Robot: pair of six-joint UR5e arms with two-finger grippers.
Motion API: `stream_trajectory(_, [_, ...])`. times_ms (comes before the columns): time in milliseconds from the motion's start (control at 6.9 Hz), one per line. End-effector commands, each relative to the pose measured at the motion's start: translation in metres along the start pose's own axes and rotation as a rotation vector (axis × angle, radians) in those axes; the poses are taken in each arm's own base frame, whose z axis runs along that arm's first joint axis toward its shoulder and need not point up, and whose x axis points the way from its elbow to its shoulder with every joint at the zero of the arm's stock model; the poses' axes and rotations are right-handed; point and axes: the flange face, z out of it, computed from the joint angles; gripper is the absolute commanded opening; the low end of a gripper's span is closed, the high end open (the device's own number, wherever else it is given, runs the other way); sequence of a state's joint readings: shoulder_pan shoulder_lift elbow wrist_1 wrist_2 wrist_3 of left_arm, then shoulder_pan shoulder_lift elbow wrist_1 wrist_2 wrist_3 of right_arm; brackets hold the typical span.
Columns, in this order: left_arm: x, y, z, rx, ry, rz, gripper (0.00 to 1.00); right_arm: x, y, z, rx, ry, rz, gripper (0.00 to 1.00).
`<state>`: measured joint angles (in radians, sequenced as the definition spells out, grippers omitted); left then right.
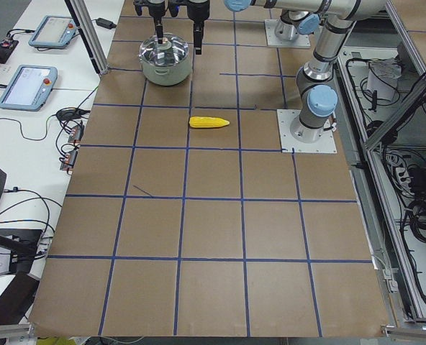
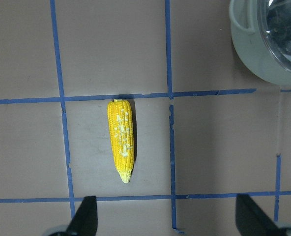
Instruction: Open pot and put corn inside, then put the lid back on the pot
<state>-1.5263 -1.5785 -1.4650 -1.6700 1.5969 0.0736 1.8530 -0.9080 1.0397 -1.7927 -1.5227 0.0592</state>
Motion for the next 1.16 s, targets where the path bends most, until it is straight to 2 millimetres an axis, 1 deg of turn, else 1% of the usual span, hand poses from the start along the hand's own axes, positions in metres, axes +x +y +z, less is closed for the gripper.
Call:
stream_trajectory(0, [0.0, 0.0001, 0.0, -0.001, 0.0, 0.0, 1.0, 0.0002, -0.0002, 0.0012, -0.001, 0.002, -0.007, 0.71])
stream_trajectory(145, [0.0, 0.0001, 0.0, -0.001, 0.0, 0.0, 1.0, 0.0002, -0.0002, 0.0012, -0.001, 0.002, -0.009, 0.61])
stream_trajectory(290, [0.0, 0.0002, 0.0002, -0.002, 0.0, 0.0, 1.0, 0.0003, -0.0004, 0.0024, -0.003, 0.002, -0.008, 0.54])
stream_trajectory(434, [0.0, 0.0002, 0.0002, -0.002, 0.0, 0.0, 1.0, -0.0007, -0.0018, 0.008, -0.009, 0.002, -0.011, 0.45])
stream_trajectory(724, [-0.0007, 0.0001, 0.0002, -0.002, 0.0, -0.001, 1.0, -0.0007, -0.0021, 0.0074, -0.007, 0.002, -0.013, 0.19])
stream_trajectory(869, [0.0001, 0.0005, 0.0005, -0.005, 0.0, 0.0, 1.0, -0.0019, -0.0021, 0.0067, -0.006, 0.002, -0.014, 0.18])
stream_trajectory(1014, [-0.0007, 0.0003, -0.0002, -0.004, 0.0, -0.001, 1.0, -0.0011, -0.0028, 0.0016, 0.0, 0.002, -0.015, 0.17])
